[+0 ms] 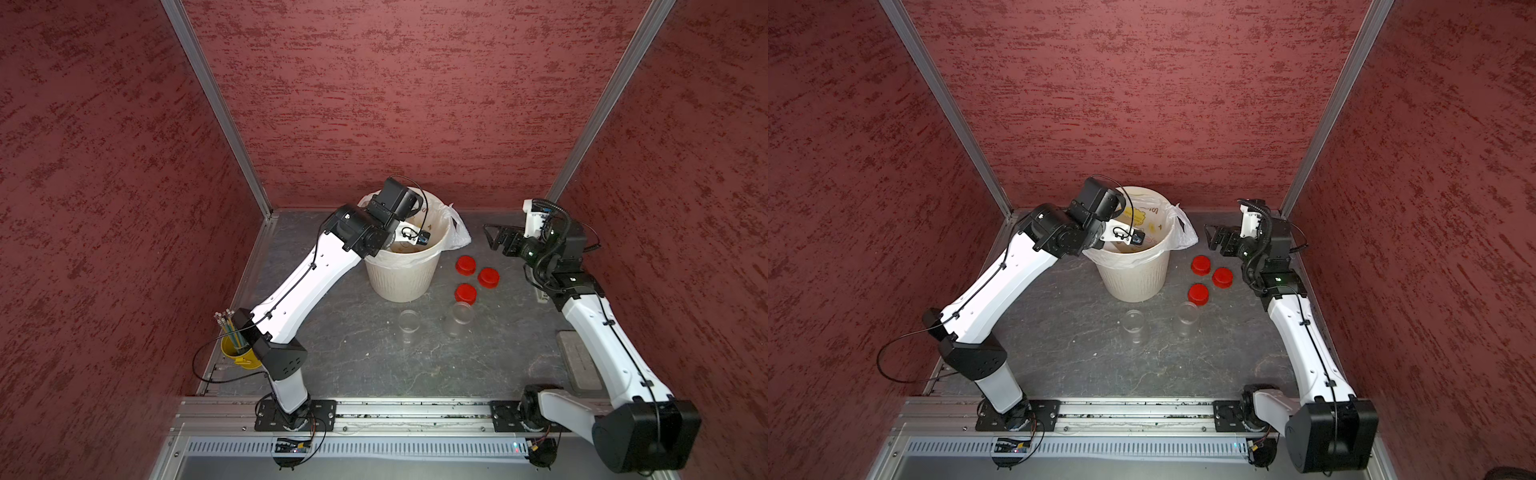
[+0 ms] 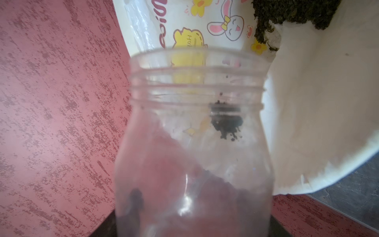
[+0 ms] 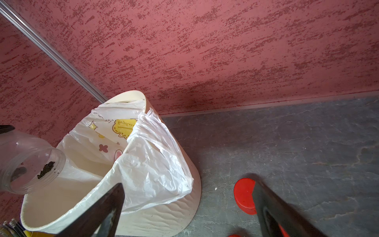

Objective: Empty moldy tea leaves from jars
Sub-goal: Pour the moldy tea leaves from the jar into the trash bin.

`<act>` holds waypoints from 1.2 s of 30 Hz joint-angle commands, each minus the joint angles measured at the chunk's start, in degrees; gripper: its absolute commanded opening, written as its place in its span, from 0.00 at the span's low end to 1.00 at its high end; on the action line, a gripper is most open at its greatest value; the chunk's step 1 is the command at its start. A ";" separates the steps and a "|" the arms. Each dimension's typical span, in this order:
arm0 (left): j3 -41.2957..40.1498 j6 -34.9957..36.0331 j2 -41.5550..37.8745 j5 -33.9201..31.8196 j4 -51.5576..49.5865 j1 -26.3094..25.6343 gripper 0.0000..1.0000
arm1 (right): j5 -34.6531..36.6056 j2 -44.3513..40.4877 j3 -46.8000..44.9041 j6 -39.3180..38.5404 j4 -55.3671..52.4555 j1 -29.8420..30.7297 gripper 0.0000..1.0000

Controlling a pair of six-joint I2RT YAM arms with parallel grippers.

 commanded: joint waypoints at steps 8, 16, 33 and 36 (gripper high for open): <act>6.10 2.68 0.39 0.43 0.29 0.34 0.68 | -1.58 0.53 2.79 0.97 0.87 0.59 0.99; 4.09 1.95 0.95 0.45 -0.52 1.27 0.67 | -1.82 0.86 2.91 1.26 0.93 1.00 0.99; 6.93 4.61 2.42 1.67 1.40 0.36 0.68 | -1.84 1.49 4.25 1.29 0.62 1.92 0.99; 3.91 3.57 1.38 1.38 1.04 0.62 0.68 | -1.45 1.13 4.03 1.30 0.73 2.13 0.99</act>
